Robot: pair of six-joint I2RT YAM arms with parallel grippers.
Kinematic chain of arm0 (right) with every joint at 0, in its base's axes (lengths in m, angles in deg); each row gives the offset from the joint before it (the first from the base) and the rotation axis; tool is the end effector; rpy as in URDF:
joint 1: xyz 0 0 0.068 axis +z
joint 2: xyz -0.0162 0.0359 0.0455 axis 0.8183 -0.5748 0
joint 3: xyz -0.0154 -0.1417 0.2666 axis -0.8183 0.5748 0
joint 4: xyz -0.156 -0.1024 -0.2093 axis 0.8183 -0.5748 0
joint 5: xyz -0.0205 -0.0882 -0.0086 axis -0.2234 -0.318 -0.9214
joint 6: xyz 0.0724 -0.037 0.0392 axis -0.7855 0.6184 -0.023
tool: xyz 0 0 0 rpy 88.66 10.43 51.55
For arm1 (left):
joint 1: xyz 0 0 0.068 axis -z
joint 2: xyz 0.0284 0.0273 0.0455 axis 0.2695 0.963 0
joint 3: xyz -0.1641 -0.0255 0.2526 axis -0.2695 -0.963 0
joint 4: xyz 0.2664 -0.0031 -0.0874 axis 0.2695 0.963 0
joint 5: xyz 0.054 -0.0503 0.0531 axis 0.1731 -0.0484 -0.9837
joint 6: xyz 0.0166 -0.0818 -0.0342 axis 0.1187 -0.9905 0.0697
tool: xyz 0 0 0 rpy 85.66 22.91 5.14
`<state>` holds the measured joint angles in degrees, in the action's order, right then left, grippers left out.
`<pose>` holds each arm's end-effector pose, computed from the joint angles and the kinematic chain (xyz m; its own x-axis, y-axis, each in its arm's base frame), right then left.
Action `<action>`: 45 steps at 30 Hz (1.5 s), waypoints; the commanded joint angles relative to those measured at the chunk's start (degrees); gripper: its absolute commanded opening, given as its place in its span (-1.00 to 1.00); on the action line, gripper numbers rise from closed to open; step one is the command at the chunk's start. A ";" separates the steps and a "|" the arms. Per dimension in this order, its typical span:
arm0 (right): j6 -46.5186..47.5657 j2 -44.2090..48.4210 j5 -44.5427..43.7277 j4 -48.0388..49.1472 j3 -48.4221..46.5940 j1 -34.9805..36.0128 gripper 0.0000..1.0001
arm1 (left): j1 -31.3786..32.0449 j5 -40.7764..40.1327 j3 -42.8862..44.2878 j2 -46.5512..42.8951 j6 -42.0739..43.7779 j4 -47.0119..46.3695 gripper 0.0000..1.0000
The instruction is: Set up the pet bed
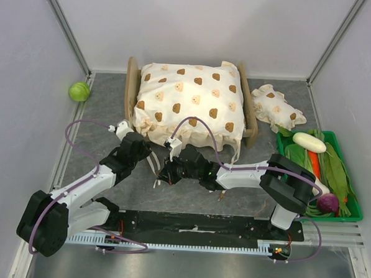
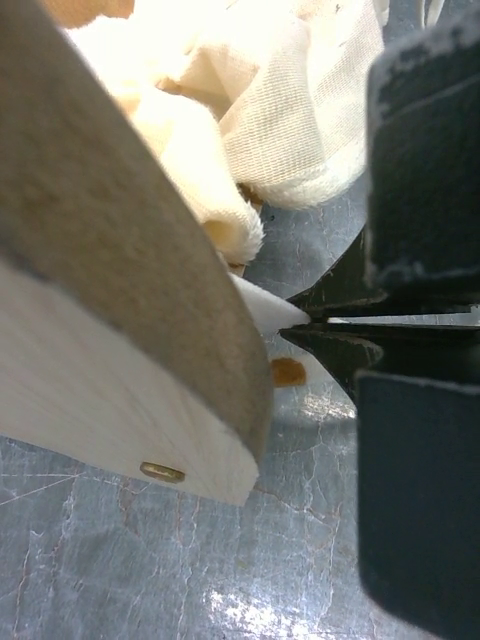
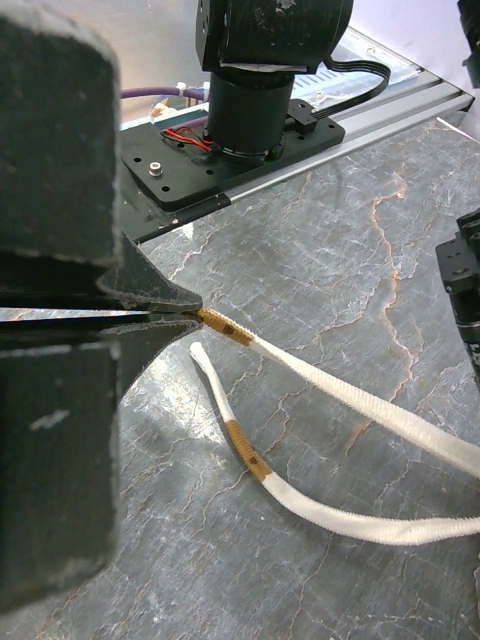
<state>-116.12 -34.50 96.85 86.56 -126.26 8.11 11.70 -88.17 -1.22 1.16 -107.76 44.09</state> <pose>0.1788 0.3828 0.1732 -0.7393 -0.1016 -0.6656 -0.6262 0.4671 0.6243 0.2337 -0.0882 0.1831 -0.4667 -0.5673 -0.6785 -0.2929 0.8230 -0.4867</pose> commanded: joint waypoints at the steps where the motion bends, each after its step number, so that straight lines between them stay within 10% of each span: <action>1: -0.32 1.86 -0.05 1.78 -0.62 -0.36 -1.00 | -0.17 0.05 1.11 -2.78 2.38 1.09 -0.96; 45: -5.86 -20.64 -1.01 3.44 -28.66 -7.30 -1.00 | -0.26 7.96 2.35 -24.06 13.10 22.20 -0.96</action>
<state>-122.24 -53.67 95.98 89.09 -151.96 0.74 11.70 -82.99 0.14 -21.79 -97.31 66.35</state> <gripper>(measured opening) 0.007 0.033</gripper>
